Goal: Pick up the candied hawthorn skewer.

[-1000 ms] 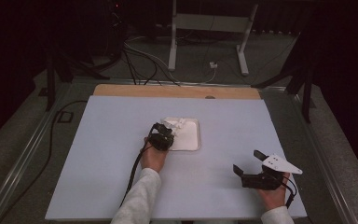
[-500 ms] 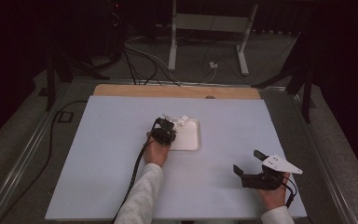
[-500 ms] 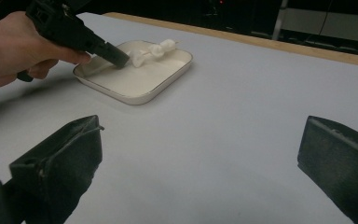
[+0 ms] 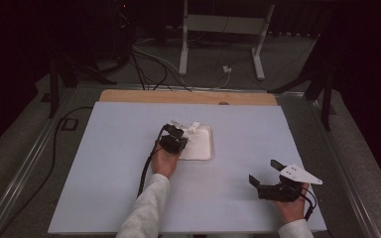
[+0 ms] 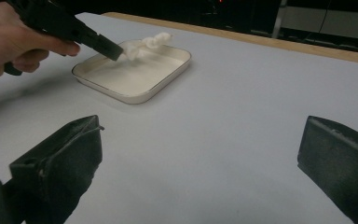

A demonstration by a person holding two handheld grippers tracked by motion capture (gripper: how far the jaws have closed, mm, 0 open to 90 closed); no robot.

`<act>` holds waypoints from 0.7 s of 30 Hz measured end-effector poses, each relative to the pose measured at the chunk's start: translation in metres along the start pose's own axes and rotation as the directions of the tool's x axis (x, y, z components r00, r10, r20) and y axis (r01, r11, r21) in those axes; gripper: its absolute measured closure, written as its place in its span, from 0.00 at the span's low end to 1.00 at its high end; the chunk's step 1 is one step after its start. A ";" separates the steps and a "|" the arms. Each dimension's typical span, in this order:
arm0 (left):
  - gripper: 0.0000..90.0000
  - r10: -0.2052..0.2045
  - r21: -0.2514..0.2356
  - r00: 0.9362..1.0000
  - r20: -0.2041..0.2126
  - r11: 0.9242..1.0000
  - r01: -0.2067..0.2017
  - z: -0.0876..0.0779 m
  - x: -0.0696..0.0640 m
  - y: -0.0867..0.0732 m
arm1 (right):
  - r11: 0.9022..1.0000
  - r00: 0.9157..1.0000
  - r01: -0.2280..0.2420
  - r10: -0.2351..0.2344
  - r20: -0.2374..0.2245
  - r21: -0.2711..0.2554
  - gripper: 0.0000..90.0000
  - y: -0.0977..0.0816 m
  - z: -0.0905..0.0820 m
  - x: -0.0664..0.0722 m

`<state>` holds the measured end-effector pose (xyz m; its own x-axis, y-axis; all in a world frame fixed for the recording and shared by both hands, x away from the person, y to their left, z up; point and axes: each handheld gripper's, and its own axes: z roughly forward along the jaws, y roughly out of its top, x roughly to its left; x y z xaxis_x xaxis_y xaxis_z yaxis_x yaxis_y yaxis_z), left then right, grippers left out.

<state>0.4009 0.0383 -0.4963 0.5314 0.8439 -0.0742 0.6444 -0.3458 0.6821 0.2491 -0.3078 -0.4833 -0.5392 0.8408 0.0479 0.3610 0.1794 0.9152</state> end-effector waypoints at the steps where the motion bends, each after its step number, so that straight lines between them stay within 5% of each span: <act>1: 1.00 0.006 -0.005 1.000 0.004 1.000 -0.006 -0.003 0.000 0.000 | 1.000 1.000 -0.001 0.001 0.000 0.000 0.00 0.000 0.000 0.000; 7: 1.00 0.004 -0.051 1.000 0.027 0.999 -0.003 -0.019 0.001 -0.004 | 1.000 1.000 -0.012 0.012 -0.004 0.001 0.00 0.000 0.000 0.000; 15: 1.00 0.001 -0.117 0.999 0.040 0.993 0.004 -0.044 0.006 -0.014 | 0.993 0.992 -0.121 0.120 -0.030 -0.010 0.00 0.000 0.001 -0.007; 21: 1.00 0.009 -0.173 0.998 0.066 0.985 0.003 -0.062 0.008 -0.026 | 0.991 0.991 -0.131 0.130 -0.041 -0.013 0.00 0.003 0.005 -0.008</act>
<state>0.3542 0.0793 -0.4701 0.5719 0.8120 -0.1162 0.5412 -0.2671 0.7973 0.2580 -0.3111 -0.4828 -0.5186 0.8352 0.1829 0.4185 0.0615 0.9061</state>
